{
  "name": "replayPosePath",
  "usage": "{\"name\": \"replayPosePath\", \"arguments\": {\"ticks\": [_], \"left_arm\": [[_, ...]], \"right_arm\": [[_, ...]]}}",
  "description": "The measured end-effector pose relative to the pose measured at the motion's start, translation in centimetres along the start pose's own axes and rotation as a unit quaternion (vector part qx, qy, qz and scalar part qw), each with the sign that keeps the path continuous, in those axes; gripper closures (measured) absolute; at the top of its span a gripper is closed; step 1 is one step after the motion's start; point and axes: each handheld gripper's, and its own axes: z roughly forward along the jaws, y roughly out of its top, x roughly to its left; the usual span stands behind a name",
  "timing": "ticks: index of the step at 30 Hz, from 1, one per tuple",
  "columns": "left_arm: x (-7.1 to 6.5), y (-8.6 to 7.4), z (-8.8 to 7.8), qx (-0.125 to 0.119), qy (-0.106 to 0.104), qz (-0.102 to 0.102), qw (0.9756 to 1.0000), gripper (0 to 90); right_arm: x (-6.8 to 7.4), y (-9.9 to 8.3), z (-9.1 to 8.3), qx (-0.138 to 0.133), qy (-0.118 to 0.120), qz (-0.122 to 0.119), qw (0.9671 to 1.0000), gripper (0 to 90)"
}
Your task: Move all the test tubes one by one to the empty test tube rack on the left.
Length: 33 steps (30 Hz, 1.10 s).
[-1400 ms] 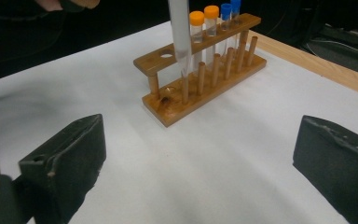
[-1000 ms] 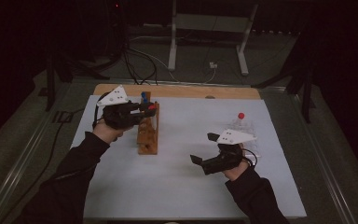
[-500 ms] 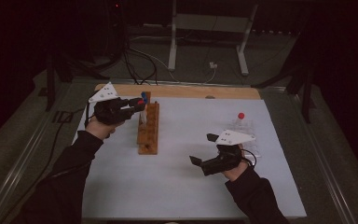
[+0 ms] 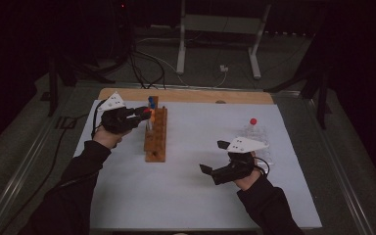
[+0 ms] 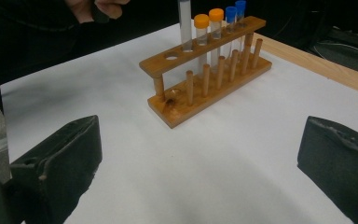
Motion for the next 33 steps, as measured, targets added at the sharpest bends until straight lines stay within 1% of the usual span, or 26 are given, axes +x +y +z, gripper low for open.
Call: {"name": "replayPosePath", "arguments": {"ticks": [2, 4, 6, 13, 15, 21, 29, 31, 32, 33], "left_arm": [[0.1, -0.4, 0.2, 0.005, -0.001, -0.004, 1.0, 71.5], [0.0, -0.8, 0.4, 0.011, 0.001, -0.002, 0.9999, 71.5], [0.0, -1.2, 0.7, 0.015, -0.001, -0.004, 0.9999, 71.5], [0.0, -2.4, 1.2, 0.026, 0.0, -0.011, 0.9996, 71.4], [0.0, -2.6, 1.3, 0.029, 0.001, -0.01, 0.9995, 71.4], [-0.2, -3.3, 1.8, 0.046, 0.003, -0.006, 0.9989, 71.2], [-0.2, -3.5, 1.7, 0.045, 0.004, -0.005, 0.999, 70.9], [-0.2, -3.4, 1.7, 0.048, 0.0, -0.007, 0.9988, 69.2], [-0.3, -3.4, 1.7, 0.051, -0.001, -0.004, 0.9987, 63.3], [-0.4, -3.4, 1.6, 0.05, -0.008, -0.001, 0.9987, 59.4]], "right_arm": [[0.0, 0.0, 0.0, 0.0, 0.0, 0.0, 1.0, 0.0], [0.0, 0.0, -0.1, 0.0, 0.0, 0.0, 1.0, 0.0], [-0.1, 0.0, -0.1, 0.0, 0.0, 0.001, 1.0, 0.0], [-0.1, 0.0, -0.1, 0.0, 0.001, 0.0, 1.0, 0.0], [-0.1, 0.0, -0.1, 0.0, 0.003, 0.001, 1.0, 0.0], [0.0, 0.0, 0.0, 0.001, 0.005, 0.001, 1.0, 0.0], [0.0, -0.1, 0.0, 0.003, 0.008, 0.001, 1.0, 0.0], [0.0, 0.0, -0.1, 0.002, 0.01, 0.002, 0.9999, 0.0], [-0.1, 0.0, -0.1, 0.001, 0.011, 0.003, 0.9999, 0.0], [-0.1, 0.0, -0.2, 0.0, 0.011, 0.003, 0.9999, 0.0]]}}
